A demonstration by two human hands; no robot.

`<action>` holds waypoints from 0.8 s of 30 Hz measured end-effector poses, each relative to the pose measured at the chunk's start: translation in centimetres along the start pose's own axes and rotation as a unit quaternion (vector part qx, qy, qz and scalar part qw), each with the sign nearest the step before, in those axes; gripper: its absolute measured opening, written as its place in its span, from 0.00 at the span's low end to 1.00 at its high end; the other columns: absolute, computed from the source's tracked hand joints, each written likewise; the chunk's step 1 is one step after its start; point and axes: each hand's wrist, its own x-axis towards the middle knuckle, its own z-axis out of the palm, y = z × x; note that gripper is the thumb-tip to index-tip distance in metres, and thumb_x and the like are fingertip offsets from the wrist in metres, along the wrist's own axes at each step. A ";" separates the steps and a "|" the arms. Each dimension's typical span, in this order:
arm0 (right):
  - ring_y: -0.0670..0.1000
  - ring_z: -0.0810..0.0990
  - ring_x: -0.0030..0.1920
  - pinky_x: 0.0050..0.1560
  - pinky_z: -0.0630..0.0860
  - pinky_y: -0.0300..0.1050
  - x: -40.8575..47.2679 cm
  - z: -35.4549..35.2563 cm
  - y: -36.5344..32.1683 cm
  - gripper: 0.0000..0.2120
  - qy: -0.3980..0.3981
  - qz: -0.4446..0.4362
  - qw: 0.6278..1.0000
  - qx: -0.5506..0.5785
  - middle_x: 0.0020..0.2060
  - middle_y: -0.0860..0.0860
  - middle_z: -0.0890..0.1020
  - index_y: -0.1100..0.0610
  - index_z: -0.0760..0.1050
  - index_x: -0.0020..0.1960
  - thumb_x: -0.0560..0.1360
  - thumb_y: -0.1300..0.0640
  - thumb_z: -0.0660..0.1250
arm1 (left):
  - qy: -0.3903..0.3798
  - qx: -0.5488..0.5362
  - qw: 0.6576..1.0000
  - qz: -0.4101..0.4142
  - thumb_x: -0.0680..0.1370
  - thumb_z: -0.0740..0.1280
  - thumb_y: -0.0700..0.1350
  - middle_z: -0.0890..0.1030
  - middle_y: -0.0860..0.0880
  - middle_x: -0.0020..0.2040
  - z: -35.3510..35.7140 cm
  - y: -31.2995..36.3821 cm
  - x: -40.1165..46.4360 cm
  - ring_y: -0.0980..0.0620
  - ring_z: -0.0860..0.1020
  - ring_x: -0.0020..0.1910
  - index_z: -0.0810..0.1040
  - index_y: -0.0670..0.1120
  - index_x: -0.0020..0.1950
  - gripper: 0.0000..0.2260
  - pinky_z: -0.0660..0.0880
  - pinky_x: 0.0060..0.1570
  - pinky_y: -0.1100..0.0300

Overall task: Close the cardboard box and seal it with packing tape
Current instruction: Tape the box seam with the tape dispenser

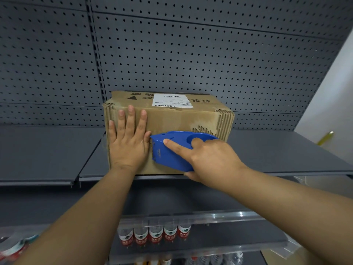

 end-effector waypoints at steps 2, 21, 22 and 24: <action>0.55 0.70 0.35 0.33 0.65 0.45 -0.1 -0.2 0.3 0.38 0.001 -0.008 1.000 -0.002 0.52 0.56 0.73 0.41 0.36 0.74 0.77 0.44 0.59 | -0.008 -0.001 1.000 -0.001 0.81 0.37 0.57 0.29 0.56 0.73 -0.1 0.1 0.1 0.55 0.31 0.73 0.34 0.56 0.74 0.23 0.30 0.70 0.54; 0.54 0.74 0.22 0.25 0.58 0.37 -2.7 1.9 4.5 0.44 0.064 -0.012 0.998 -0.013 0.33 0.54 0.79 0.45 0.66 0.71 0.57 0.41 0.77 | -0.031 0.042 0.998 -0.017 0.80 0.45 0.56 0.42 0.49 0.76 -0.6 0.7 0.5 0.57 0.30 0.72 0.44 0.51 0.76 0.26 0.26 0.68 0.57; 0.54 0.73 0.20 0.24 0.58 0.36 -3.0 1.9 4.8 0.44 0.066 -0.004 0.998 -0.008 0.32 0.54 0.79 0.45 0.68 0.69 0.55 0.41 0.78 | -0.033 0.043 0.998 -0.015 0.80 0.43 0.57 0.38 0.50 0.76 -0.7 0.7 0.5 0.57 0.30 0.72 0.40 0.53 0.76 0.26 0.26 0.68 0.57; 0.54 0.72 0.19 0.23 0.58 0.36 -3.4 2.2 5.3 0.46 0.069 0.000 0.998 0.001 0.31 0.54 0.79 0.46 0.69 0.68 0.52 0.41 0.79 | -0.031 0.042 0.998 -0.018 0.80 0.45 0.56 0.43 0.44 0.77 -0.6 0.7 0.5 0.57 0.30 0.72 0.41 0.52 0.76 0.26 0.26 0.68 0.57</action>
